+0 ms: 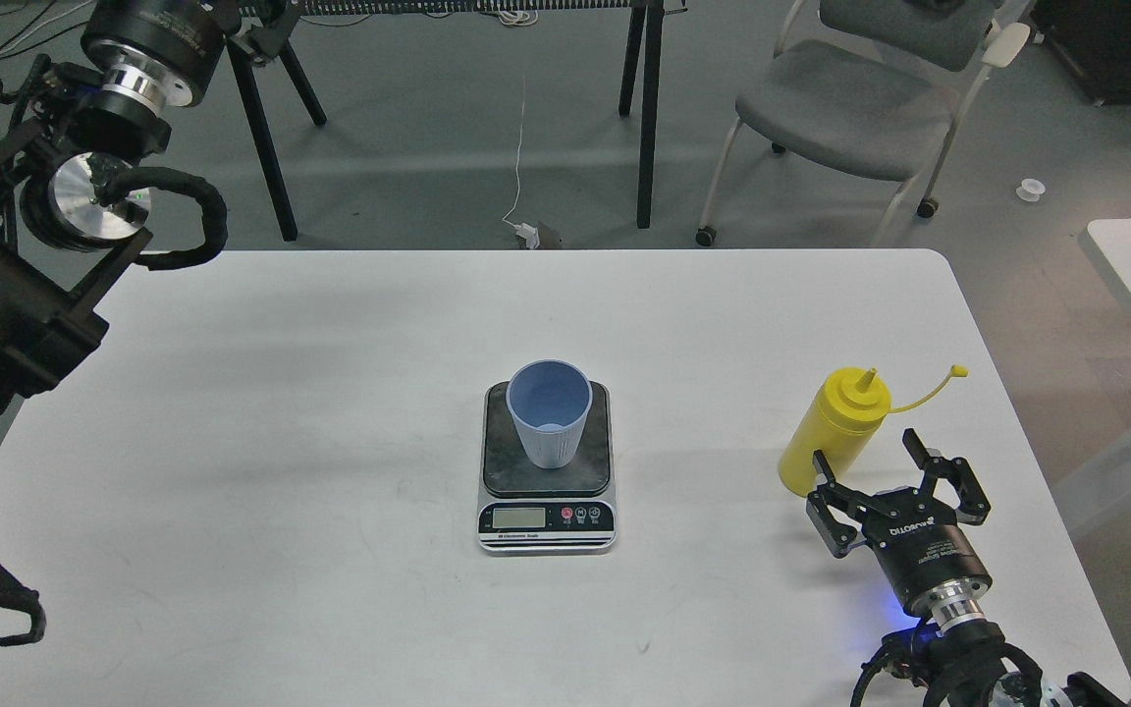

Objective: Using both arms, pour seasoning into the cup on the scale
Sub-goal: 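Move the right gripper to the yellow bottle and grasp it, then lift the yellow bottle and tilt it nozzle-down over the blue cup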

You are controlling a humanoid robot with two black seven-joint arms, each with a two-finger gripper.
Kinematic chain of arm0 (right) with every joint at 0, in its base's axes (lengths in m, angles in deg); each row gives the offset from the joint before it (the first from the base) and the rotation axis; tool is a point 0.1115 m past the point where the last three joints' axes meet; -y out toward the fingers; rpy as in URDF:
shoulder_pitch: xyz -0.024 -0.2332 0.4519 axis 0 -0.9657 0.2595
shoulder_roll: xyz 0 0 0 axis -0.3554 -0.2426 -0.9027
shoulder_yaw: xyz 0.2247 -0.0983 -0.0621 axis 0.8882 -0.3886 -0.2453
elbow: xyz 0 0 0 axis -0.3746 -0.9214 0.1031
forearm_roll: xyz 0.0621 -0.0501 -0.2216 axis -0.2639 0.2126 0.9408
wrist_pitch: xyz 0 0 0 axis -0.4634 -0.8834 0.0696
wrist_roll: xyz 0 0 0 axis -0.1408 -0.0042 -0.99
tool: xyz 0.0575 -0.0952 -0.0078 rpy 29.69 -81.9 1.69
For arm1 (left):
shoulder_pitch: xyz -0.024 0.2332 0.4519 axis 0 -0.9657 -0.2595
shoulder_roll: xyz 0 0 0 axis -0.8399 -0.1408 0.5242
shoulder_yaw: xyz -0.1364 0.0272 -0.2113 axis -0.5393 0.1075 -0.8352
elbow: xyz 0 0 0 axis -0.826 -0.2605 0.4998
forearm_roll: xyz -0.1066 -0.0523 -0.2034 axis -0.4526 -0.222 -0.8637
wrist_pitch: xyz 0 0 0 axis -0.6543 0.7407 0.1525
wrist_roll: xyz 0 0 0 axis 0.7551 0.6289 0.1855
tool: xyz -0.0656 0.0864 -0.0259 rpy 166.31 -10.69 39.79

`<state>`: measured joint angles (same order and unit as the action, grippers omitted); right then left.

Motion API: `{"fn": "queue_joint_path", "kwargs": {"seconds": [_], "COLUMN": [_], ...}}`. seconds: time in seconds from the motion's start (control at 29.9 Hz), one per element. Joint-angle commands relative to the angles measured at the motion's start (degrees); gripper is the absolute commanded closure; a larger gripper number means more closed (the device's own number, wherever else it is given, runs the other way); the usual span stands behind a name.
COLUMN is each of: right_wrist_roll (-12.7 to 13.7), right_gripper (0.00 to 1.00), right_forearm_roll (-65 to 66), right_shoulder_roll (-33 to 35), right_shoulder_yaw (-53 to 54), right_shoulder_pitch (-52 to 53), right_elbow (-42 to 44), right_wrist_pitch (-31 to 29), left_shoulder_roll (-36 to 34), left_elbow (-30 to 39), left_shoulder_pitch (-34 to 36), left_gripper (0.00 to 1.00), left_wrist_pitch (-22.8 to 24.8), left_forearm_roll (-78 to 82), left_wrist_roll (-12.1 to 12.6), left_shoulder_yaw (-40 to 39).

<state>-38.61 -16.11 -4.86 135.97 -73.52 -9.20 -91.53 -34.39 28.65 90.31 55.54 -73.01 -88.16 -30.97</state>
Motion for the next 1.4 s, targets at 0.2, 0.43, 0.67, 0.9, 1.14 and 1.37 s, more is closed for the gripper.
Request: {"fn": "queue_joint_path", "kwargs": {"seconds": [0.2, 0.43, 0.67, 0.9, 1.14, 1.37], "right_wrist_roll": [0.01, -1.57, -2.54, -4.03, -4.47, -5.09], "right_gripper": [0.01, 0.08, 0.42, 0.6, 0.64, 0.64], "right_forearm_roll": [0.0, 0.08, 1.75, 1.93, 9.29, 35.38], "right_shoulder_roll": [-3.1, -3.1, -3.1, -3.1, 3.91, 4.98], "right_shoulder_yaw": [-1.04, -1.31, -1.31, -1.22, 1.76, 5.19], "right_shoulder_pitch": [2.67, 5.22, 5.83, 6.45, 6.63, 10.49], "right_elbow": [2.45, 3.06, 3.06, 2.19, -9.04, -16.27], "right_wrist_pitch": [0.0, 0.0, 0.0, 0.0, 0.0, 8.21], "left_shoulder_roll": [-0.13, -0.21, -0.21, -0.48, -0.83, -1.18], "left_elbow": [-0.09, 0.0, -0.09, -0.09, 0.0, -0.09], "left_shoulder_pitch": [-0.31, -0.31, -0.22, -0.22, -0.22, -0.22], "left_gripper": [0.0, 0.01, 0.0, 0.01, 0.01, 0.01], "left_wrist_pitch": [0.01, 0.09, 0.01, 0.01, 0.01, -0.26], "left_forearm_roll": [0.0, 0.0, 0.0, 0.0, 0.0, 0.0], "left_wrist_roll": [-0.05, -0.05, -0.05, -0.05, -0.05, -0.23], "left_shoulder_yaw": [-0.05, -0.05, -0.05, 0.04, -0.05, -0.13]}}
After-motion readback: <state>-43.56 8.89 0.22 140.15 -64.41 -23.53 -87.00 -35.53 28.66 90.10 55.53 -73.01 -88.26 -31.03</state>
